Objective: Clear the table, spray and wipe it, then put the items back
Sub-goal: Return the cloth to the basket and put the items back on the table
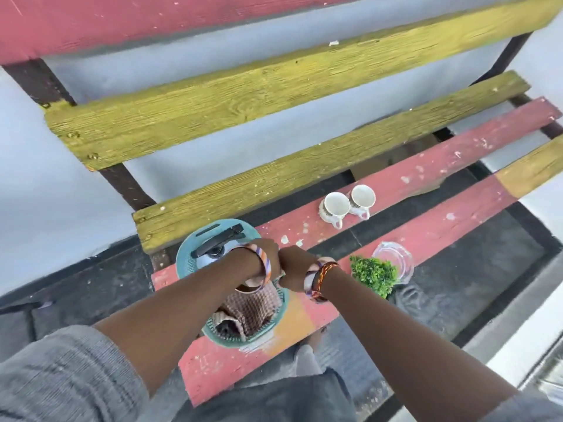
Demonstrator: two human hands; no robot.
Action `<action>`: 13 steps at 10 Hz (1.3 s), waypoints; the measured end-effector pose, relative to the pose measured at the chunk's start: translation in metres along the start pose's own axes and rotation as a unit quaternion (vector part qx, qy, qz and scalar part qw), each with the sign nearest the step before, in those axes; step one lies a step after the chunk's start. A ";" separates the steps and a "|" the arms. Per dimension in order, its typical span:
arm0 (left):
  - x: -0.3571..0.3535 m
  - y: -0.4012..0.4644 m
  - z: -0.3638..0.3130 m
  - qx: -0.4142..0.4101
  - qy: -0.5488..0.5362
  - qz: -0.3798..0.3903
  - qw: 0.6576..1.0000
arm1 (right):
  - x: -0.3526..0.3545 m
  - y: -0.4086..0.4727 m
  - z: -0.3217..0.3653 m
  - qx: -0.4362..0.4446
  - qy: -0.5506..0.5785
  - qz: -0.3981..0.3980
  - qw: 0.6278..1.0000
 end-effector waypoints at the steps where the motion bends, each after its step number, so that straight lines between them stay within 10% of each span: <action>1: 0.014 0.059 -0.040 -0.040 0.075 -0.001 0.996 | 0.051 -0.001 -0.037 0.014 0.030 -0.058 0.998; 3: 0.046 0.048 -0.143 -0.116 0.171 -0.159 0.966 | 0.126 0.008 -0.145 -0.026 0.107 -0.184 0.977; 5: 0.032 0.106 -0.180 -0.111 0.298 -0.095 0.943 | 0.135 0.040 -0.211 -0.140 0.112 -0.157 0.971; 7: -0.006 0.147 -0.196 -0.069 0.179 -0.124 0.974 | 0.121 0.073 -0.241 -0.138 0.116 -0.119 0.976; 13: 0.044 -0.026 -0.084 -0.109 0.018 -0.379 0.919 | 0.124 -0.019 -0.079 -0.010 0.289 -0.391 0.874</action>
Point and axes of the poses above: each hand's wrist, its own y-axis towards the middle knuckle, its own x-axis out of the back of the hand, z = x × y, the point moved 1 cm from there along y, towards the middle knuckle, and after that the axes turned 11 degrees about y, right-handed, at the moved point
